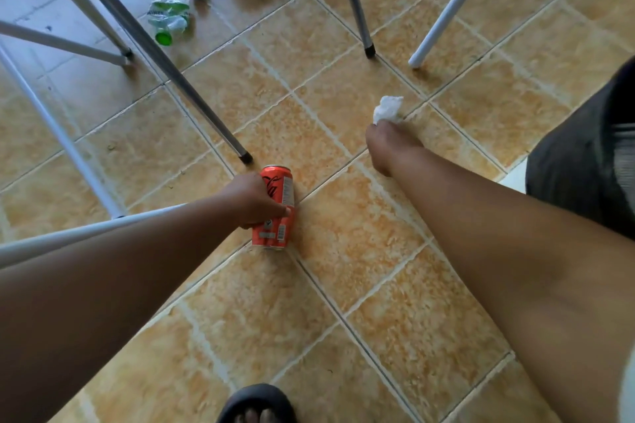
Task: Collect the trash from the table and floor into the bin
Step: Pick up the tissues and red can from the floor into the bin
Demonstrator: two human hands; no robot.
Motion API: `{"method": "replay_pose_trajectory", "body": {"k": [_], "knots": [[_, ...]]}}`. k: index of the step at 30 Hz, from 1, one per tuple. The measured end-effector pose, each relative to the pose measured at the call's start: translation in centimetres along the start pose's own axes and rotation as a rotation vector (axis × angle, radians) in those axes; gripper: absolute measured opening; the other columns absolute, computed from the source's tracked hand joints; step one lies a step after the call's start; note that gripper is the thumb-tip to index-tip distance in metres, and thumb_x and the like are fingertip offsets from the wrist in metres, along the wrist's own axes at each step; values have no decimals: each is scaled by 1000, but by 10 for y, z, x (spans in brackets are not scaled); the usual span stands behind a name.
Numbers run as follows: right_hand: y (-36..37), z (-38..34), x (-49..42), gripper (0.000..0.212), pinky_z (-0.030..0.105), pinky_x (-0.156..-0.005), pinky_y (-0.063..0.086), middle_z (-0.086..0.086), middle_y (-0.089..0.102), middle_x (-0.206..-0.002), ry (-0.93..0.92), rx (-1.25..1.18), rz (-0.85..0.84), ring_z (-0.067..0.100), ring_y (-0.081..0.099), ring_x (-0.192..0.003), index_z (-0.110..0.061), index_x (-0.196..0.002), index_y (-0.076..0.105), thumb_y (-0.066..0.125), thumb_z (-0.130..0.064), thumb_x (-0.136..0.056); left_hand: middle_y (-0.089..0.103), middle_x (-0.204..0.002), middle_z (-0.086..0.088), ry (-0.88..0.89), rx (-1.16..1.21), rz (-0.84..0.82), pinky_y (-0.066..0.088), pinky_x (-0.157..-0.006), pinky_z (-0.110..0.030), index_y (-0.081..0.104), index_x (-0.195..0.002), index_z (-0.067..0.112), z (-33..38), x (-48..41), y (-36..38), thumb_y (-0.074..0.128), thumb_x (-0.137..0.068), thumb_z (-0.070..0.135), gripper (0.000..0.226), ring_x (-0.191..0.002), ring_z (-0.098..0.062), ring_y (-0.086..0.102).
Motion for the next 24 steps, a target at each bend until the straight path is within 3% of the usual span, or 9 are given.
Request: {"method": "replay_pose_trajectory", "body": {"k": [3, 5, 7, 9, 12, 15, 18, 21, 24], "knots": [[7, 5, 12, 23, 35, -69, 42, 16, 60, -108, -45, -38, 84, 33, 57, -89, -6, -101, 57, 41, 6, -90, 62, -89, -8, 9, 51, 1, 63, -60, -35, 55, -121, 9, 7, -1, -3, 83, -72, 46, 67, -75, -21, 70], [11, 9, 19, 19, 34, -67, 36, 11, 59, -101, -42, -102, 128, 33, 55, -86, -9, -100, 50, 35, -3, -92, 62, -92, -9, 26, 71, 13, 63, -63, -36, 53, -121, 9, 15, 1, -5, 83, -71, 46, 69, -77, -22, 69], [7, 11, 29, 25, 35, -70, 41, 12, 56, -115, -26, -150, 165, 35, 58, -90, -8, -114, 50, 36, -3, -93, 63, -94, -10, 43, 86, 27, 64, -65, -39, 53, -121, 9, 23, 4, -8, 84, -70, 48, 71, -78, -23, 71], [2, 10, 40, 27, 38, -78, 50, 17, 46, -135, -69, -99, 176, 38, 60, -100, -5, -112, 56, 45, 6, -90, 65, -94, -10, 64, 92, 32, 64, -62, -37, 54, -121, 8, 33, 10, -10, 83, -70, 48, 72, -76, -23, 71], [-15, 9, 57, 16, 35, -68, 48, 20, 58, -112, -97, -65, 168, 36, 62, -91, -6, -101, 57, 52, 4, -90, 62, -89, -8, 106, 117, 37, 62, -62, -34, 52, -120, 9, 50, 24, -15, 82, -72, 46, 68, -74, -21, 69], [-50, 7, 79, 9, 33, -61, 43, 16, 64, -96, -142, -74, 282, 36, 65, -84, -11, -98, 55, 58, -7, -91, 62, -92, -8, 176, 140, 64, 63, -67, -37, 51, -122, 10, 71, 44, -23, 82, -71, 49, 72, -77, -22, 69], [-95, 13, 110, 13, 35, -70, 53, 15, 64, -97, -232, -67, 433, 36, 67, -86, -12, -103, 61, 56, -13, -92, 63, -98, -9, 272, 200, 124, 63, -69, -38, 51, -127, 12, 95, 67, -35, 83, -69, 49, 77, -82, -23, 70], [-141, 38, 151, 17, 43, -86, 56, 14, 61, -102, -329, -60, 543, 37, 66, -94, -10, -103, 65, 53, -9, -92, 67, -105, -9, 369, 293, 213, 61, -61, -33, 50, -135, 20, 121, 94, -53, 85, -64, 52, 85, -77, -21, 72], [-184, 84, 205, 21, 30, -85, 50, 12, 60, -103, -359, -84, 596, 28, 63, -96, -8, -108, 70, 55, -10, -93, 71, -102, -5, 474, 364, 216, 60, -69, -34, 50, -134, 33, 151, 133, -69, 83, -49, 65, 97, -74, -19, 74]]}}
Point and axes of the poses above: each hand's wrist, its own x-axis away from the middle knuckle, its own y-axis out of the palm, z = x × y, the point moved 3 cm from there along -x, towards the middle knuckle
